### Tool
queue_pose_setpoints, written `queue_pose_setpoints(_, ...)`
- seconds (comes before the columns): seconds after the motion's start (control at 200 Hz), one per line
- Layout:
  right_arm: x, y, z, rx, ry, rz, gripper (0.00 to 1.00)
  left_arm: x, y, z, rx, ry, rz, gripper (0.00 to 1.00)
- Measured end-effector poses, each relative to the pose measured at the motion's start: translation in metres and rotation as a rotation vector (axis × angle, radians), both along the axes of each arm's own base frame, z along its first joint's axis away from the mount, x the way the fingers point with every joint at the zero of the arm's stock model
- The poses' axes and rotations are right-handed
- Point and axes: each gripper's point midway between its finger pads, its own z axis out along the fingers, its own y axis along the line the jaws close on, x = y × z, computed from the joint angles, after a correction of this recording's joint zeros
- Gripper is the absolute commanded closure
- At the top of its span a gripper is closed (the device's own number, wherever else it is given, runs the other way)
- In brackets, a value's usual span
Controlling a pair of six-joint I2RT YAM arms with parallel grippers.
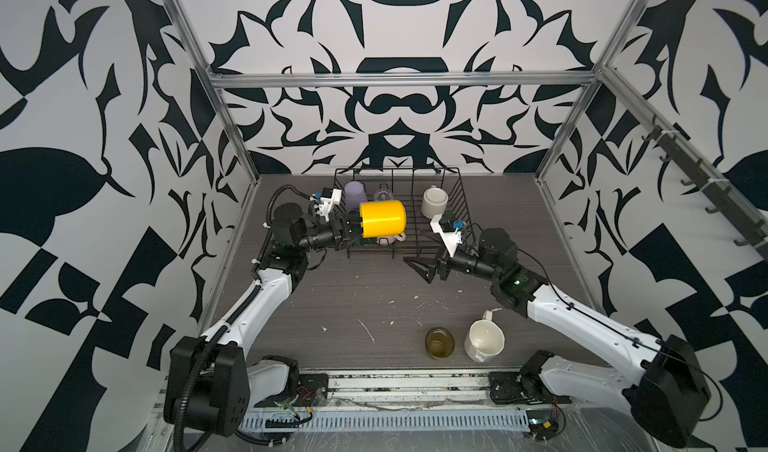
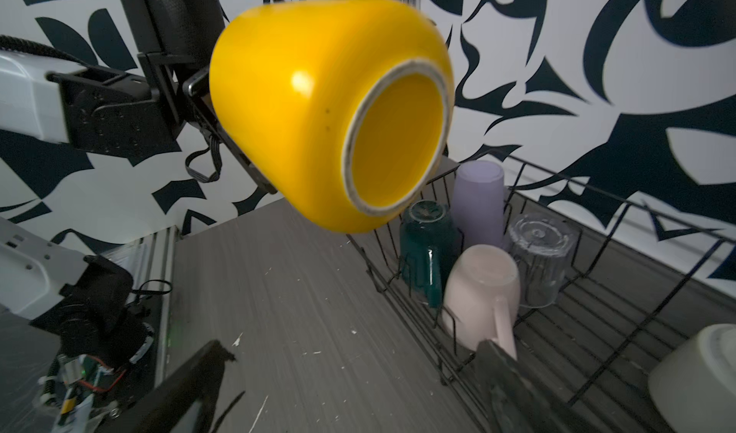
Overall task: Load the cups into the dish rack
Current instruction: 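Close the right gripper on the yellow mug's body beside the left gripper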
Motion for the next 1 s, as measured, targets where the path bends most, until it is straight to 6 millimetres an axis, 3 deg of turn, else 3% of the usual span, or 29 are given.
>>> queue_pose_setpoints(0.27, 0.0, 0.0, 0.027, 0.0, -0.226, 0.01, 0.0, -0.01, -0.005, -0.008, -0.025, 0.131, -0.091, 1.0)
queue_pose_setpoints(0.735, -0.005, 0.025, 0.063, 0.017, -0.395, 0.165, 0.0, -0.027, -0.008, -0.008, -0.036, 0.188, -0.192, 1.0)
queue_pose_setpoints(1.0, 0.003, 0.041, 0.06, 0.021, -0.392, 0.226, 0.0, -0.03, -0.008, -0.008, -0.038, 0.197, -0.213, 1.0)
